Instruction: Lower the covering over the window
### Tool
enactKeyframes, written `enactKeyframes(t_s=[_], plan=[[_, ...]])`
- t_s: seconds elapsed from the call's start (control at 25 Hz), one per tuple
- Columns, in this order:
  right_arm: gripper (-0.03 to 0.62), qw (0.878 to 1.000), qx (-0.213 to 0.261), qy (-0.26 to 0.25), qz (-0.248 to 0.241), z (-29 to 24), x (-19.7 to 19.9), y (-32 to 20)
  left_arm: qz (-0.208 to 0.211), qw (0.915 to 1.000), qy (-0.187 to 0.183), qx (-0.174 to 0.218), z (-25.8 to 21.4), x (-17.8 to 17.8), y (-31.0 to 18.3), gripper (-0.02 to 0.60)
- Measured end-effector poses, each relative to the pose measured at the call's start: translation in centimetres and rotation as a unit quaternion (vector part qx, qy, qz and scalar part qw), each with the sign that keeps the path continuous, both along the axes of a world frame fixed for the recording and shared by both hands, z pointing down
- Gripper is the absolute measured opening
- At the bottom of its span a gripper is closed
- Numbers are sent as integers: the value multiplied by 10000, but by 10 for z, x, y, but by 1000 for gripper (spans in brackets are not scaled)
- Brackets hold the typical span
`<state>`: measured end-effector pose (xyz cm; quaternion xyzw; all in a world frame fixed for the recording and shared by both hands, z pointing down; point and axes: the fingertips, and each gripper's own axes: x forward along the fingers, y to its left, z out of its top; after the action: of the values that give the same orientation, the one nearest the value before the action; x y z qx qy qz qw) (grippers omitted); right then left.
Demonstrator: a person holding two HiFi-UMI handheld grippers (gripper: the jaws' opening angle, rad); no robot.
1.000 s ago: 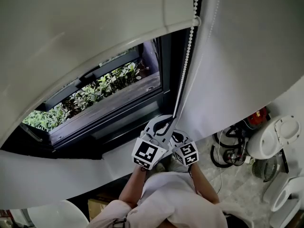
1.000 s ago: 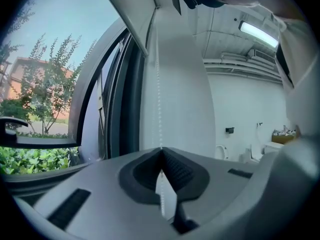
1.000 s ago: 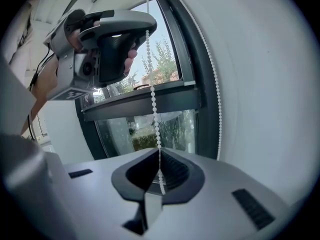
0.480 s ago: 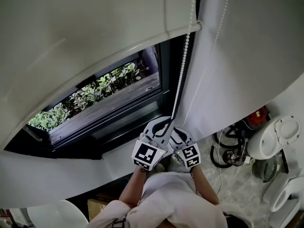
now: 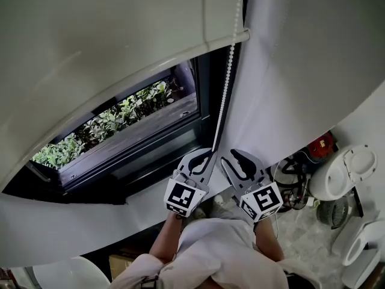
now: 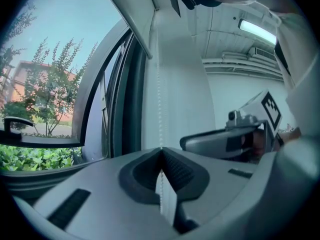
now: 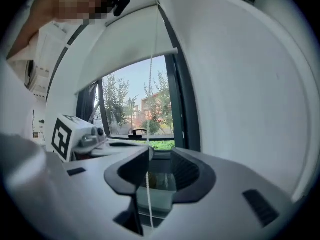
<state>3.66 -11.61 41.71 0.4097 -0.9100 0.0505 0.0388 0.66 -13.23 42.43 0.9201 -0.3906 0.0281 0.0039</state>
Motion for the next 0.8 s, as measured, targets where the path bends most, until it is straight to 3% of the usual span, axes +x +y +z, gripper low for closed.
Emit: enactKeyframes(t_s=[0.2,0.68,0.72,0.8], plan=[[129,9987,439,167,-176,-46,-10,-3,13,10000,8,-5,1,2,-1,14],[126,9877,1485,-36,-493,-141,-37,-23,20,10000,-6,50,1,8,3,14],[114,9869,1531,-75,-496,-145,-37,-23,18,10000,1,53,1,8,3,14],[9,9861,1578,-204,-483,-149,-38,-23,9,10000,18,72,1,8,3,14]])
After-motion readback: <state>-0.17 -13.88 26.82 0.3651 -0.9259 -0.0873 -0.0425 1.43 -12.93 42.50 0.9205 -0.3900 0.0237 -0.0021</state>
